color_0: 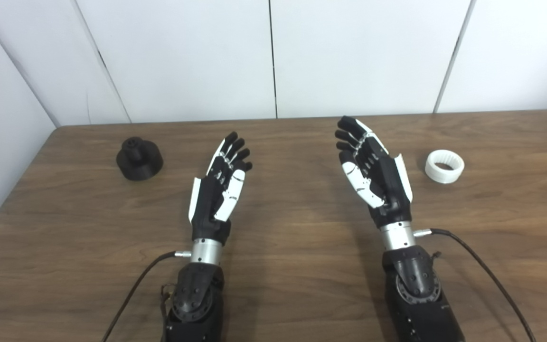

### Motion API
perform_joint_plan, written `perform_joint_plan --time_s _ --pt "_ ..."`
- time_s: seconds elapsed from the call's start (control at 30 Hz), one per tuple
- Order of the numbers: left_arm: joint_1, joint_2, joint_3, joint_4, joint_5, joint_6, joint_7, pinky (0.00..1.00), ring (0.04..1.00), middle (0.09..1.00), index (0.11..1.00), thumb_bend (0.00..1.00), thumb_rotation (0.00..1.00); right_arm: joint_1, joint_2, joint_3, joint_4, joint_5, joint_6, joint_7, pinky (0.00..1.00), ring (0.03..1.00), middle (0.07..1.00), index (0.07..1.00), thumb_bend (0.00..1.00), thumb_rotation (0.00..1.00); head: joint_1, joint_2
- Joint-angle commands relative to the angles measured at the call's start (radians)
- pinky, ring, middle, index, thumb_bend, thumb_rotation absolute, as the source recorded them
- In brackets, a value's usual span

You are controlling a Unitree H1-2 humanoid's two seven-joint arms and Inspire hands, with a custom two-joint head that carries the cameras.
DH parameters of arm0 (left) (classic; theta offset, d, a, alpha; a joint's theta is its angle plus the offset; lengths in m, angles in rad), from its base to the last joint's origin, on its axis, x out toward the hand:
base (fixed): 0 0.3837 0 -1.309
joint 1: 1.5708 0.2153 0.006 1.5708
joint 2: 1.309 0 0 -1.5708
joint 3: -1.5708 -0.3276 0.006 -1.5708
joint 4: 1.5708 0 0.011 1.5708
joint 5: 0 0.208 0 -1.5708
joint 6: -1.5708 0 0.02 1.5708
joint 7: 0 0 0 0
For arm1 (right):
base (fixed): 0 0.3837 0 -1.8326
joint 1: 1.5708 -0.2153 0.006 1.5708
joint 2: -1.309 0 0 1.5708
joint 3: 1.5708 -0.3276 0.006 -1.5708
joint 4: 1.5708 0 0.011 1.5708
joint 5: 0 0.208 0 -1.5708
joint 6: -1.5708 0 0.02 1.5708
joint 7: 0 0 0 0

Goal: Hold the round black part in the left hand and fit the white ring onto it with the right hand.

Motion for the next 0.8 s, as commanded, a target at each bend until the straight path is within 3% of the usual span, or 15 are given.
perform_joint_plan --time_s 0.0,0.77 --pt "-0.012 0.007 0.002 -0.03 0.001 -0.016 0.0 0.81 0.875 0.914 0.923 0.38 0.54 0.057 -0.008 -0.007 0.058 0.002 -0.013 -0.002 0.79 0.821 0.842 0.828 0.36 0.49 0.001 0.001" --pt "-0.016 0.016 0.006 -0.022 -0.01 -0.027 -0.008 0.8 0.873 0.912 0.925 0.38 0.54 0.054 -0.012 -0.003 0.06 0.0 -0.014 -0.003 0.79 0.826 0.845 0.834 0.36 0.5 -0.004 -0.003"
